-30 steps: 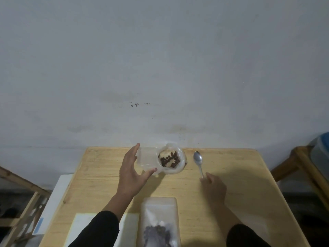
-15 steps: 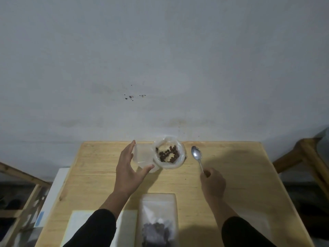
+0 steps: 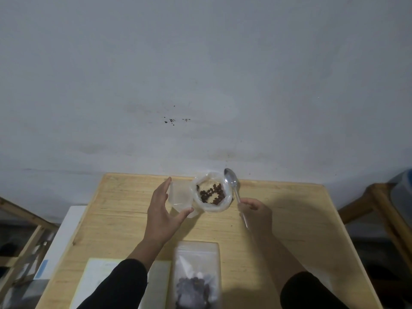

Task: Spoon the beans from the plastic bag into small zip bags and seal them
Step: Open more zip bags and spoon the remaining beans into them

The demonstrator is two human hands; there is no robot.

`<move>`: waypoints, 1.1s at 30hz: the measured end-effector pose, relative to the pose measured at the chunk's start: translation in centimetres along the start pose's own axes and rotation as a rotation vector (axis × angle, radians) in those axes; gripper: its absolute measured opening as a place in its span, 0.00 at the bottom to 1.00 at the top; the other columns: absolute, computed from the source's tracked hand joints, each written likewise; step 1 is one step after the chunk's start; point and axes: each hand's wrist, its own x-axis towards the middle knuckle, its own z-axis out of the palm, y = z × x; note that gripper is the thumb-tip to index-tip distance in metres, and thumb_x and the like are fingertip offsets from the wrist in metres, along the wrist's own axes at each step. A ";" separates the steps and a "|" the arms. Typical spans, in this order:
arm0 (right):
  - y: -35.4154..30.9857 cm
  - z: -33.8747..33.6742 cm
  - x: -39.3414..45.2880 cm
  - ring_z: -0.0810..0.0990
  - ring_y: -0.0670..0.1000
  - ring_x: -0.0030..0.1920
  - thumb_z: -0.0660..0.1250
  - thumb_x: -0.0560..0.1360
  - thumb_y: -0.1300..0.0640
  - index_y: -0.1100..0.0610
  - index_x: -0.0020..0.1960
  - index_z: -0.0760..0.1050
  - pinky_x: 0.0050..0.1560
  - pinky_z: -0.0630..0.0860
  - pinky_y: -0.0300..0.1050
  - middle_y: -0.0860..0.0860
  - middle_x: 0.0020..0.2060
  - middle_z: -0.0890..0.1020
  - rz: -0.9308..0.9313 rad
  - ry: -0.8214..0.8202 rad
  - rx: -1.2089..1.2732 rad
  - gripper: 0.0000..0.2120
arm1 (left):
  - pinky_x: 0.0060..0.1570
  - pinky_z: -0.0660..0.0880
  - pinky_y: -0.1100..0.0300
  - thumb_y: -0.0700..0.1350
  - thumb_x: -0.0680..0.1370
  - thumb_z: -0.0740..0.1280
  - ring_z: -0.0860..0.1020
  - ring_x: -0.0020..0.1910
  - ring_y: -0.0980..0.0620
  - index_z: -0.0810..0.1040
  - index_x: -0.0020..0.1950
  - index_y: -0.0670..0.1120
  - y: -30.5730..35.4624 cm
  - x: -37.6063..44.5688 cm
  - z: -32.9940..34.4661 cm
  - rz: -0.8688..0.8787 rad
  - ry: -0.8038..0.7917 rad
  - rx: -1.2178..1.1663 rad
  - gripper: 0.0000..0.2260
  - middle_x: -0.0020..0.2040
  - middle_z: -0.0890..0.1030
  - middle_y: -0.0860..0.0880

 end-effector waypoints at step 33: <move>-1.0 2.8 1.9 0.81 0.48 0.47 0.62 0.76 0.60 0.52 0.54 0.78 0.43 0.74 0.35 0.51 0.45 0.83 -0.115 -0.096 0.018 0.10 | 0.66 0.69 0.53 0.50 0.63 0.80 0.64 0.67 0.60 0.61 0.74 0.51 -1.4 -0.1 1.6 -0.058 -0.059 -0.018 0.44 0.68 0.65 0.58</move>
